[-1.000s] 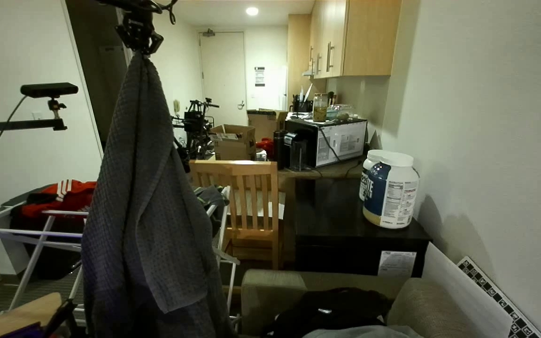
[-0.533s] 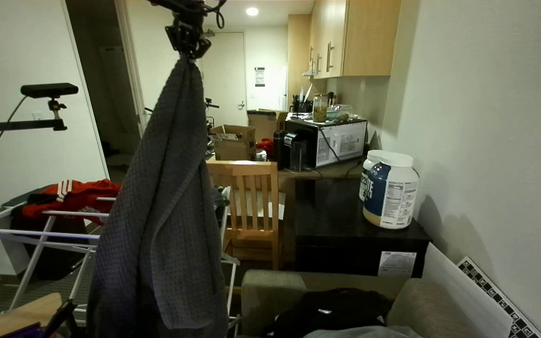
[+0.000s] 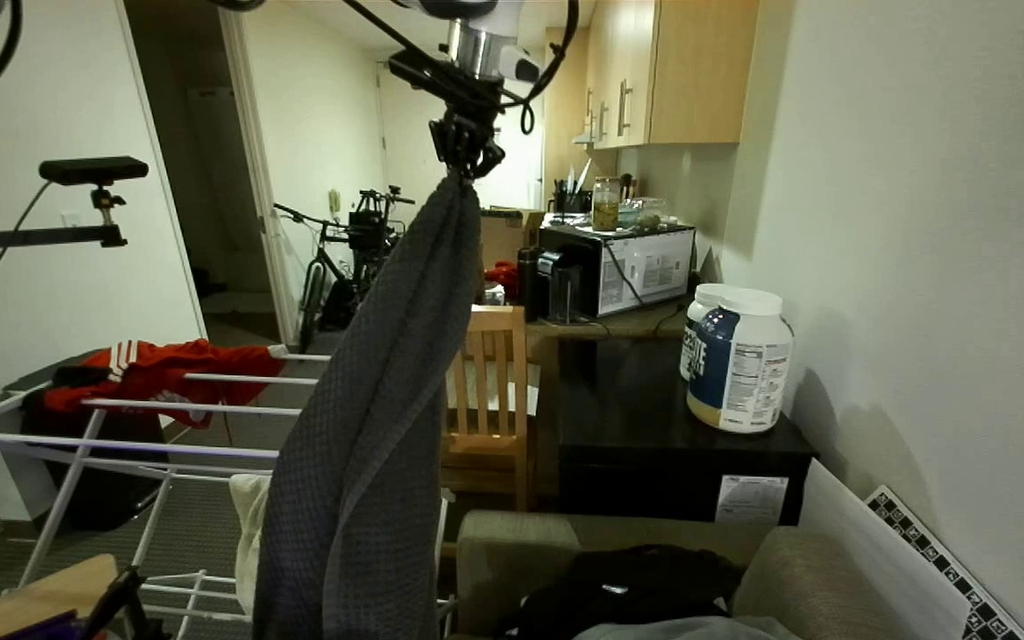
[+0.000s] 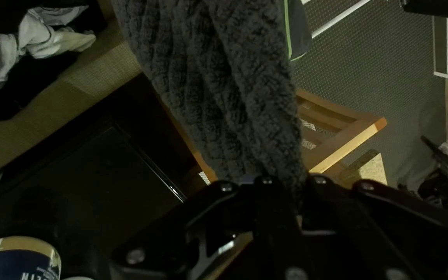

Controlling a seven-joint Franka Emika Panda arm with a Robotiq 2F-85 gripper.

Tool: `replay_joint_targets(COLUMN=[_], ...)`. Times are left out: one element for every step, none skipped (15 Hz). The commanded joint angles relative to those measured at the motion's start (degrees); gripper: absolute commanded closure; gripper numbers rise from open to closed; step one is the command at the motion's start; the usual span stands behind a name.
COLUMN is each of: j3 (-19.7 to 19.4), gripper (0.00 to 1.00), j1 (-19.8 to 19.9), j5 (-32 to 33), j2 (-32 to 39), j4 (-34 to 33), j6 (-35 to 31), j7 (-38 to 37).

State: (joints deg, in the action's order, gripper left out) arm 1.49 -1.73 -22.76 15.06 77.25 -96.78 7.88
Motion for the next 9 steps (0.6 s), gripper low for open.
replay_joint_targets(j3=[0.95, 1.07, 1.21, 1.30, 1.23, 1.19, 1.06, 1.00, 0.87], gripper=[0.97, 0.97, 0.97, 0.97, 0.97, 0.97, 0.97, 0.97, 0.97], j1=[0.67, 0.66, 0.78, 0.95, 1.22, 1.50, 2.07, 2.70, 3.46], j5=[0.75, 0.96, 0.87, 0.86, 0.88, 0.92, 0.93, 0.83, 0.88], j2=[6.24, 7.41, 8.47, 9.56, 10.83, 12.01, 13.12, 13.96, 15.04], j4=[-7.57, -8.96, -10.19, -11.72, -13.52, -15.18, -17.03, -18.54, -20.36], j6=[-1.61, -1.52, -1.42, -1.16, -0.77, -0.13, 1.40, 2.60, 4.10], j7=[-1.27, -1.58, -1.81, -2.14, -2.68, -3.07, -3.65, -3.92, -4.03])
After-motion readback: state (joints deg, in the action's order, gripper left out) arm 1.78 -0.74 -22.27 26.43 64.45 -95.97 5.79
